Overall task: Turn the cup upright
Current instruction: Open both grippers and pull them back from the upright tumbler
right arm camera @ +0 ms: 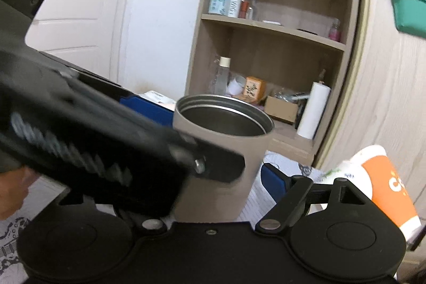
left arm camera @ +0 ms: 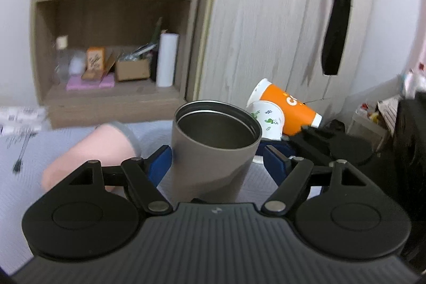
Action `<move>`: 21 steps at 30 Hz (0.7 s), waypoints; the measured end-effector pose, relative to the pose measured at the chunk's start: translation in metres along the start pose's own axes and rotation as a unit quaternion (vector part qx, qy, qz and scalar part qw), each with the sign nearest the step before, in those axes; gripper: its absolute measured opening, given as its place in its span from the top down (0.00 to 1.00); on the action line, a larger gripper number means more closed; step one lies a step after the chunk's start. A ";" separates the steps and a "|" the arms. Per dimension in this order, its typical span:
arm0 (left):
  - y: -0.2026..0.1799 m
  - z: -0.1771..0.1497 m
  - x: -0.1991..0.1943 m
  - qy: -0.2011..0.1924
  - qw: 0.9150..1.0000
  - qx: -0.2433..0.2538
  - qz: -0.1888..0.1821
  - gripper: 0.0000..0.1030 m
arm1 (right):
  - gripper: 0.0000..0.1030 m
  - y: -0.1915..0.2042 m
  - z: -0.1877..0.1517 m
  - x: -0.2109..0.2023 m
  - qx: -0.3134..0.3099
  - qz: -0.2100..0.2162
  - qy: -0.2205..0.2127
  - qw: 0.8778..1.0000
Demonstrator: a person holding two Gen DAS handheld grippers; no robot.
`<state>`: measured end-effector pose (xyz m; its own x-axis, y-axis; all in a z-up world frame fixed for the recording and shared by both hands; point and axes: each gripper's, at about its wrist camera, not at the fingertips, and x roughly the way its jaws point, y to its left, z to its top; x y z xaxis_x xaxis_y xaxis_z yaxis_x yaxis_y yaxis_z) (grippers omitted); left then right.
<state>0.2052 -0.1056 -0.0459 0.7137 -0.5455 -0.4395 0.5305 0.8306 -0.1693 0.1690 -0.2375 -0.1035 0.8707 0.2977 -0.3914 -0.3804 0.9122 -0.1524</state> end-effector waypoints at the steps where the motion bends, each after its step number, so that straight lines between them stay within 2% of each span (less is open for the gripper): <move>1: 0.000 0.000 -0.005 0.001 1.000 -0.010 0.006 0.26 | 0.18 -0.001 -0.002 -0.003 0.008 0.004 -0.002 1.000; 9: 0.003 -0.007 -0.056 -0.006 0.998 -0.061 0.020 0.22 | 0.17 0.005 -0.009 -0.036 0.042 0.007 -0.009 0.999; 13: 0.004 -0.013 -0.081 -0.012 0.995 -0.080 0.057 0.22 | 0.17 0.015 -0.005 -0.057 0.040 -0.007 -0.014 0.999; 16: 0.002 -0.019 -0.102 -0.021 0.992 -0.077 0.093 0.22 | 0.17 0.020 -0.002 -0.074 0.048 -0.014 -0.016 0.999; 21: -0.002 -0.031 -0.140 -0.034 0.989 -0.071 0.129 0.22 | 0.17 0.032 0.002 -0.106 0.048 -0.037 -0.032 0.998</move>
<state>0.0896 -0.0275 -0.0113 0.8482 -0.3161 -0.4250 0.2614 0.9477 -0.1832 0.0657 -0.2391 -0.0650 0.9146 0.2424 -0.3236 -0.2850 0.9542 -0.0907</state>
